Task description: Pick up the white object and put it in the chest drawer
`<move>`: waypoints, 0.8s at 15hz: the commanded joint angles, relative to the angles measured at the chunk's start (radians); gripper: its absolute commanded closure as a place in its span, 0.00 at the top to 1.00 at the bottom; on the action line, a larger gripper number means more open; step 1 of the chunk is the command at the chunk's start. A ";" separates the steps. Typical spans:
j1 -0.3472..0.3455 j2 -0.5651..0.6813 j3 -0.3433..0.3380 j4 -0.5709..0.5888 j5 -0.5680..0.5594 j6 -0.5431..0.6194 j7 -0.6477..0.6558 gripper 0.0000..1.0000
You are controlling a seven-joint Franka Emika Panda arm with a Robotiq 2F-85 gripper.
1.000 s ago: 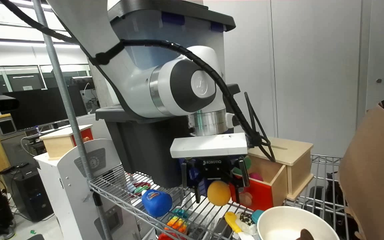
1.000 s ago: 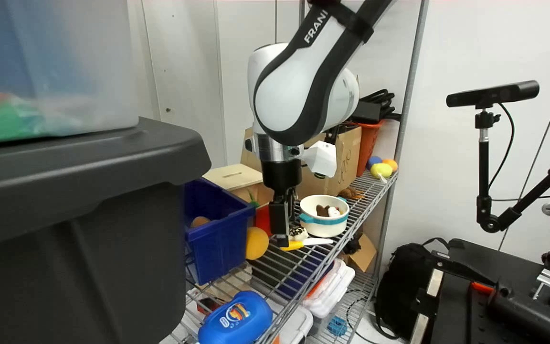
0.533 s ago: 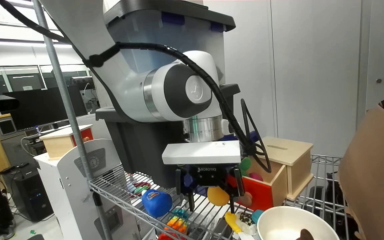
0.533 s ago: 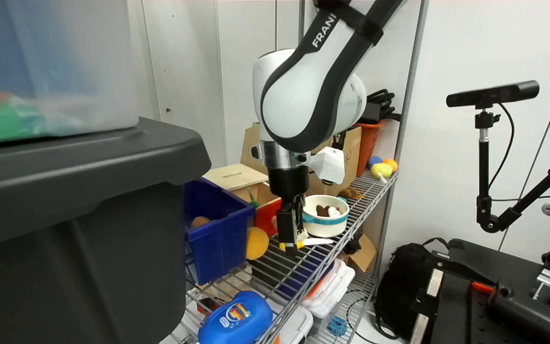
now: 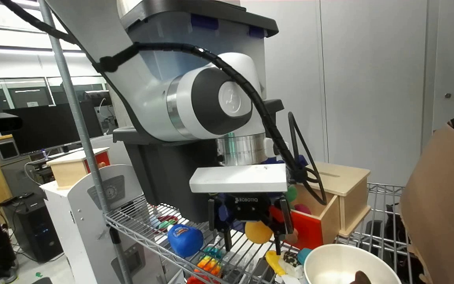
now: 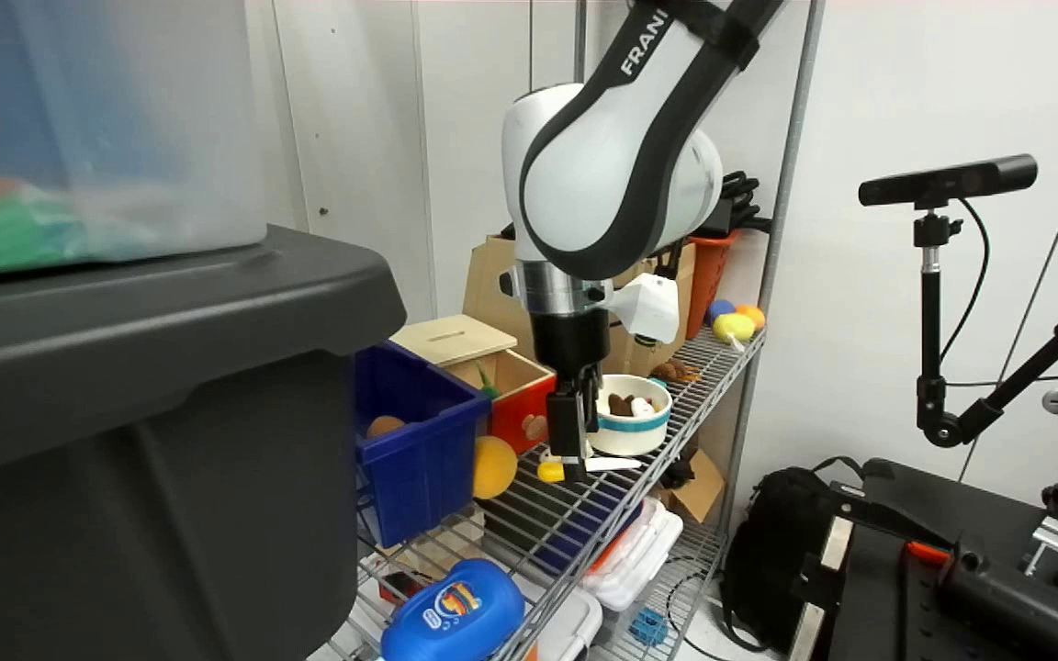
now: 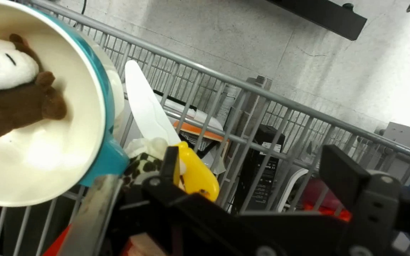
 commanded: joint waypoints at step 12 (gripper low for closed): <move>-0.066 0.013 -0.005 -0.001 0.022 0.000 -0.029 1.00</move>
